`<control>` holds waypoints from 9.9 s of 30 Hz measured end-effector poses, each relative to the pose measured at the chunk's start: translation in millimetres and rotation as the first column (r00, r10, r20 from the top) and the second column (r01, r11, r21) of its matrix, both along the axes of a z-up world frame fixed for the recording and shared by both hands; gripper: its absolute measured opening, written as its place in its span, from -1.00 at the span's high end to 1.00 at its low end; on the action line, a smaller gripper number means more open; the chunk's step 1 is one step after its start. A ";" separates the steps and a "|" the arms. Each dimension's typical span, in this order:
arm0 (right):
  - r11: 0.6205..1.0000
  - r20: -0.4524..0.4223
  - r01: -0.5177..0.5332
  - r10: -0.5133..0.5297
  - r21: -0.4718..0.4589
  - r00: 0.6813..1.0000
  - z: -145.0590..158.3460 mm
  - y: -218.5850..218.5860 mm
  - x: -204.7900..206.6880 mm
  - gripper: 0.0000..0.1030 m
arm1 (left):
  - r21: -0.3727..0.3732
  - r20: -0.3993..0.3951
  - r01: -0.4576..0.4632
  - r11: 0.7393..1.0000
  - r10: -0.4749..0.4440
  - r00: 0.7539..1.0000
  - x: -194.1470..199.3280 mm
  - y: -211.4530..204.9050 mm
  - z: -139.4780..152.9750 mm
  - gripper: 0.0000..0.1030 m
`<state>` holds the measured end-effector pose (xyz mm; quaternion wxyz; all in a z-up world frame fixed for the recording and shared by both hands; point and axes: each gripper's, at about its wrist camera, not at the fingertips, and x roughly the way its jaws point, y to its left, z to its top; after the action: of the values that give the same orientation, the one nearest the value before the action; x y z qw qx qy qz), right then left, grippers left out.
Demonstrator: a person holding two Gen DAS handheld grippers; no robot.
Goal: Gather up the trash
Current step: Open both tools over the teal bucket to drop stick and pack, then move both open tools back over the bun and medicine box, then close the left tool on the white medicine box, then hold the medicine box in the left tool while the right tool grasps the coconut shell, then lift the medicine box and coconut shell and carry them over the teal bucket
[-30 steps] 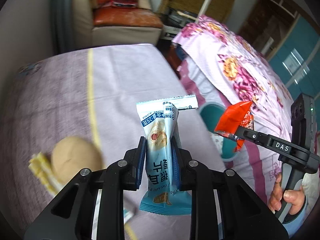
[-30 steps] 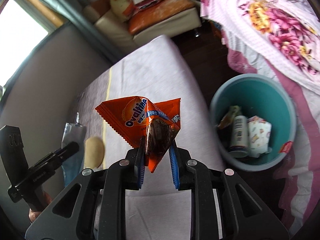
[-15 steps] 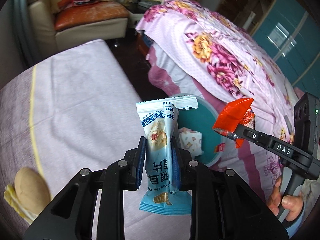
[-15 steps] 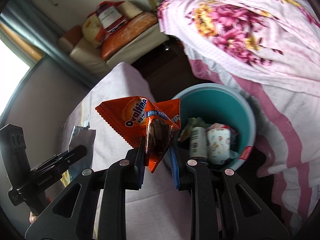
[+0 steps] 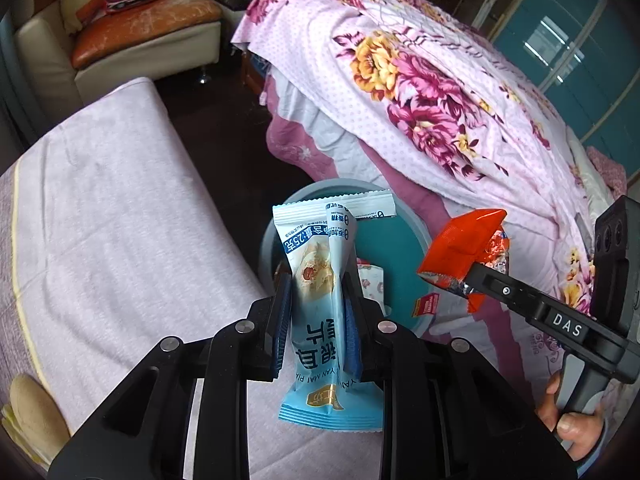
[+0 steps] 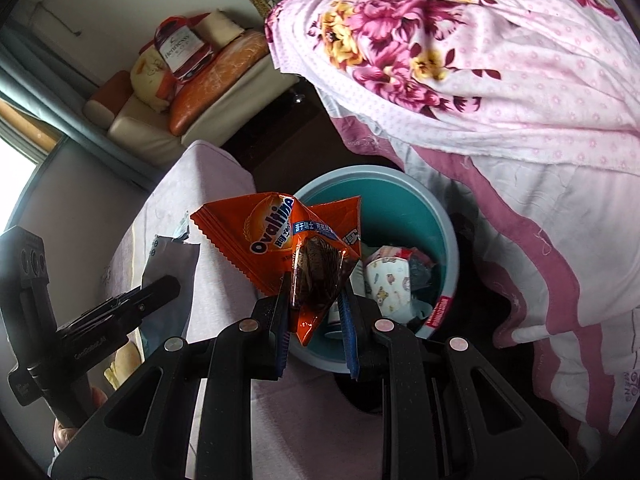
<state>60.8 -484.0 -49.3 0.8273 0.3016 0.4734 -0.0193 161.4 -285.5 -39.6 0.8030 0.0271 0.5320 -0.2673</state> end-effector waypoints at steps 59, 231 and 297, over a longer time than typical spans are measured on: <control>0.993 -0.125 -0.099 0.090 -0.067 0.988 13.7 101.1 16.6 -0.58 | 0.035 -0.034 -0.162 0.986 0.163 0.986 -49.7 141.8 -15.8 -0.76; 0.761 -0.102 -0.636 0.628 -0.127 0.772 -17.0 406.0 152.3 0.85 | -0.110 -0.062 -0.563 0.819 0.560 0.826 -23.7 438.4 -29.1 -0.46; 0.961 0.018 -0.253 0.256 -0.111 0.966 28.1 160.7 68.1 0.85 | 0.080 0.055 -0.112 0.990 0.108 0.993 -9.4 191.2 0.7 -0.32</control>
<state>129.0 -323.3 -21.2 0.8456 0.1936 0.4931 0.0666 151.9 -94.3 -38.9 0.8279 0.0378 0.5228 -0.1995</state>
